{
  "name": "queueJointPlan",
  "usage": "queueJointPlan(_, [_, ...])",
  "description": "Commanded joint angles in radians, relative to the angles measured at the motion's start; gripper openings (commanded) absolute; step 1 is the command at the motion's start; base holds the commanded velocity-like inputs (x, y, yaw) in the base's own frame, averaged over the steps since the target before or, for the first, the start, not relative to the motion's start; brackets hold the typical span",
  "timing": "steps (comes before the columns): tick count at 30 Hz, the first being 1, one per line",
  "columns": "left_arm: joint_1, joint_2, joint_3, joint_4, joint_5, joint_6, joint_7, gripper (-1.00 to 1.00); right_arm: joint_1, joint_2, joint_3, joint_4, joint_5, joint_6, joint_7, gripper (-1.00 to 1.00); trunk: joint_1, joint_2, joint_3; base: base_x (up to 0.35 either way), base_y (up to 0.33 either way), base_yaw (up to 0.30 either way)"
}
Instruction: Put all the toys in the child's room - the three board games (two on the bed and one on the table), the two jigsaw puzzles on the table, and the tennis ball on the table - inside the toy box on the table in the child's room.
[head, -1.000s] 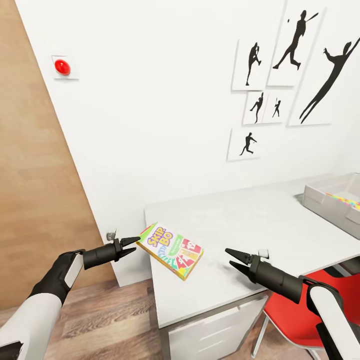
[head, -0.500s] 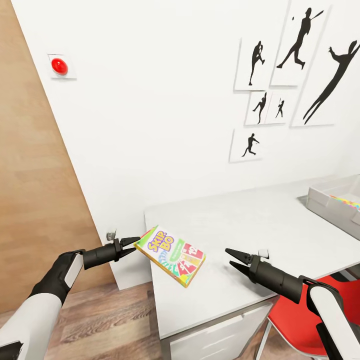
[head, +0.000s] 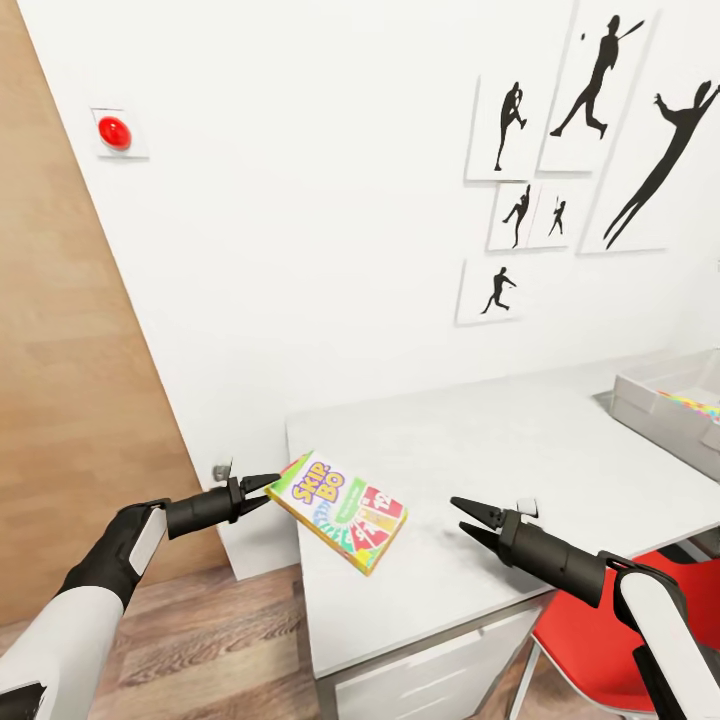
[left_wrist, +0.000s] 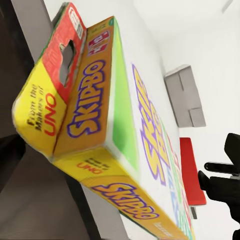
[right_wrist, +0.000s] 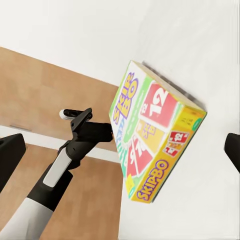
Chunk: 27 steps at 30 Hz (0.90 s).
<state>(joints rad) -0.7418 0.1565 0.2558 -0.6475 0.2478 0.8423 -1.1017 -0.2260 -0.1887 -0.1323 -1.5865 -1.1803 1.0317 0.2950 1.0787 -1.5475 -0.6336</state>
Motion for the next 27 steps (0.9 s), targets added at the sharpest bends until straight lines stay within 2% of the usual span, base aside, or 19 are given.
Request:
queueJointPlan(1, [-0.001, 0.0, 0.001, 0.0, 0.002, 0.006, -0.002, 1.0, -0.001, 0.0, -0.001, 0.0, 0.01, 0.004, 0.01, 1.0, 0.0, 0.0, -0.001, 0.0, -0.088, 0.0])
queueJointPlan(27, [-0.001, 0.0, 0.002, 0.0, 0.002, 0.007, -0.003, 1.0, -0.001, 0.0, -0.001, 0.0, 0.01, 0.004, 0.01, 1.0, 0.0, 0.0, -0.001, 0.0, -0.008, 0.0])
